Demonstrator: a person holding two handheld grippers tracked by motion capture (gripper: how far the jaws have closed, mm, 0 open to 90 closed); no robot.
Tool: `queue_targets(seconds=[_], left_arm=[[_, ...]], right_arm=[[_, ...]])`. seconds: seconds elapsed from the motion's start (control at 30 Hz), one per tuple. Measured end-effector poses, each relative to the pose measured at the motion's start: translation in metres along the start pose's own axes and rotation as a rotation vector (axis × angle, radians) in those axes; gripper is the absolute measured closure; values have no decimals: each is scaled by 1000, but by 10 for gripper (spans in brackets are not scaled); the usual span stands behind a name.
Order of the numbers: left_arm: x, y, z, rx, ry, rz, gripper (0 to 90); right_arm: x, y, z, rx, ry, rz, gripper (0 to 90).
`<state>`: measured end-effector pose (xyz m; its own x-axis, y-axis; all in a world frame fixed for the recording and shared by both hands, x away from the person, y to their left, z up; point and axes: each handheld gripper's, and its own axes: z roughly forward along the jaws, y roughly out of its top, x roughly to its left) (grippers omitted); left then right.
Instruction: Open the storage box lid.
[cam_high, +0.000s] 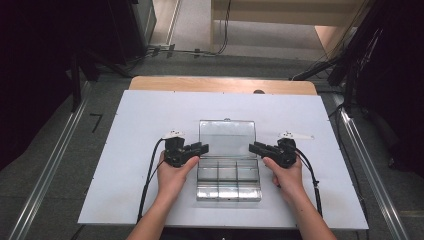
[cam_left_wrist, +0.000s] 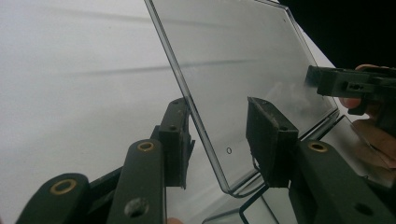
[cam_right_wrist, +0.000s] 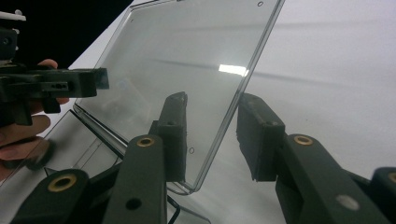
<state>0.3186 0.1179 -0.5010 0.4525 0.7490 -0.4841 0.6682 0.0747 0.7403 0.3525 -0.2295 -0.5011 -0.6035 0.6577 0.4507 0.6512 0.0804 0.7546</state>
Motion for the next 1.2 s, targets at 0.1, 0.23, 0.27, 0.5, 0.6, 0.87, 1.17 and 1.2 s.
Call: queue_targets(seconds=[0.1,0.23,0.27,0.5,0.6,0.87,1.17,1.2], left_arm=[[-1,0,1,11,6,3,576],[-2,0,2,23,10,2,554],[-2,0,2,27,9,2,551],[-4,-1,5,65,-2,1,485],[-4,0,5,74,-5,-4,468],[-4,0,5,79,-31,-2,349],[-7,-1,9,116,-47,3,158],[-7,-1,9,115,-39,7,135]], right_arm=[[0,0,1,7,1,4,605],[-1,0,2,17,4,10,591],[-1,0,2,19,4,12,589],[-1,-1,3,40,6,23,556],[-1,-1,4,45,3,25,543],[-1,-1,4,60,-2,33,499],[-2,2,1,44,8,37,427],[-1,2,1,39,10,36,409]])
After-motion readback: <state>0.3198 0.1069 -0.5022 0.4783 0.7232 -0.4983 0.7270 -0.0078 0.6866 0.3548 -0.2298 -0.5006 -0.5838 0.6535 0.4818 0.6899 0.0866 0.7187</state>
